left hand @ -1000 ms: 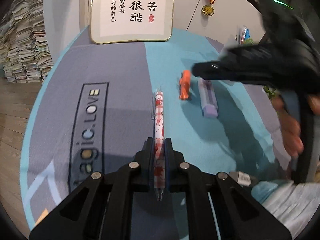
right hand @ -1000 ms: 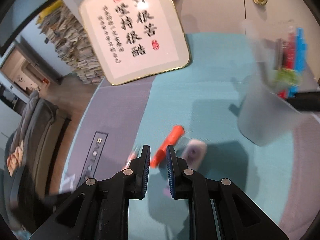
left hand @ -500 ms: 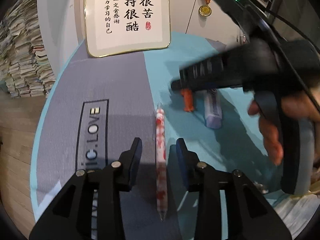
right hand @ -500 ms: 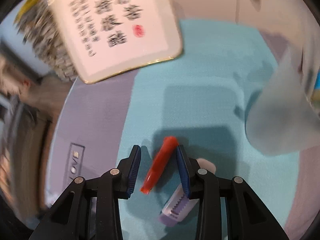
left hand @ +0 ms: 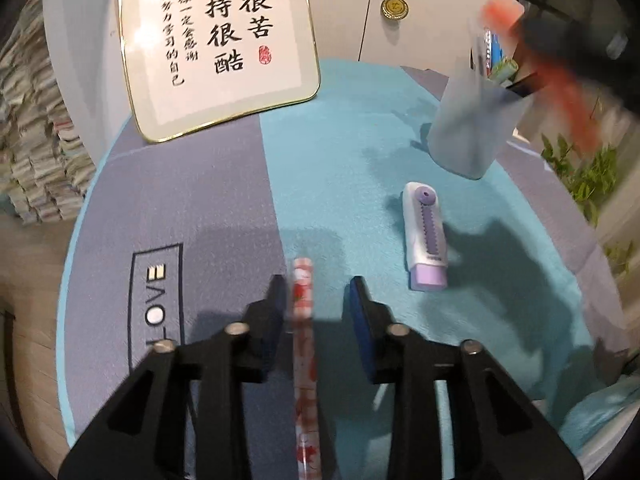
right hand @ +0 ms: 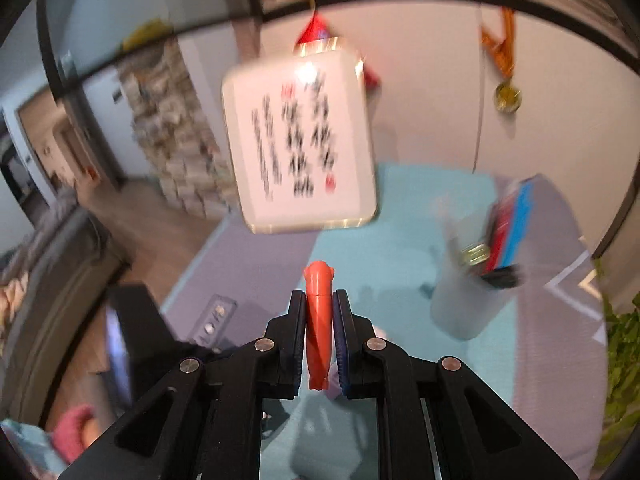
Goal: Organize stationery
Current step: 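Lift the pink patterned pen with the left tool while the right tool lifts the orange marker, then lower the orange marker into the frosted cup and open the right tool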
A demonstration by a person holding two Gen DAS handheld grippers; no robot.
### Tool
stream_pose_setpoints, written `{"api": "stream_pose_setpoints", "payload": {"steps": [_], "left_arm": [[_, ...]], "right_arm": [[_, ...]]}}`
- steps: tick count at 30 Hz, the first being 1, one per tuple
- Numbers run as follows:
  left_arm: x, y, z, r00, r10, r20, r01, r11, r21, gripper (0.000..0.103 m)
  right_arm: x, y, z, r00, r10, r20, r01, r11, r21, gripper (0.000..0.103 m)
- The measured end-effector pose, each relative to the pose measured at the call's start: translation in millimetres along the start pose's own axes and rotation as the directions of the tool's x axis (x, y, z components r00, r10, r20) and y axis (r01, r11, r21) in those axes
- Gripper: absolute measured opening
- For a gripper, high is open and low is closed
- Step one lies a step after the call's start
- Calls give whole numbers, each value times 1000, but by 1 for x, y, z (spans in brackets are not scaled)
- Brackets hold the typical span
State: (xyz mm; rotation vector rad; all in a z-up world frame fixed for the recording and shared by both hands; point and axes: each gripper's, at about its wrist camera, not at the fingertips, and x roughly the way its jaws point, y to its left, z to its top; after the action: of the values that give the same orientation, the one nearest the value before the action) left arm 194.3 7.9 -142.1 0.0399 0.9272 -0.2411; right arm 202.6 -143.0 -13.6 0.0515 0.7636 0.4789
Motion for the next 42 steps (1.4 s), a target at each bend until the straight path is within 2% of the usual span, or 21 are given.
{"api": "stream_pose_setpoints", "payload": {"steps": [1,4,8,15,17,20,27,34,42], "left_arm": [[0,0,0,1000,10,-1,-10,1000,3,11],[-8,5,-1,1000,-26,-1,26,999,-37,11],[-36,5,1,996,-37,80,40,998,-38,11],[-88,11,7,968,-94,231,118,989,-93,11],[-98,9,9,958,-100,269,131,986,-100,11],[-106,6,12,946,-111,303,145,985,-94,11],[-107,-1,16,946,-100,308,129,989,-77,11],[-101,-6,18,953,-90,290,115,991,-68,11],[-102,-16,21,953,-49,299,66,997,-49,11]], "right_arm": [[-8,-2,2,1000,-1,22,1,1000,9,14],[-36,-23,13,995,-30,96,24,998,61,14],[-45,-53,18,990,-64,126,46,989,139,14],[-52,-87,33,977,-110,184,67,972,225,14],[-44,-96,37,971,-143,189,95,966,242,14],[-34,-107,39,971,-150,184,99,959,264,14],[4,-116,33,978,-158,138,116,955,273,14],[12,-123,28,969,-198,146,152,949,278,14],[19,-127,21,976,-177,125,135,948,287,14]]}}
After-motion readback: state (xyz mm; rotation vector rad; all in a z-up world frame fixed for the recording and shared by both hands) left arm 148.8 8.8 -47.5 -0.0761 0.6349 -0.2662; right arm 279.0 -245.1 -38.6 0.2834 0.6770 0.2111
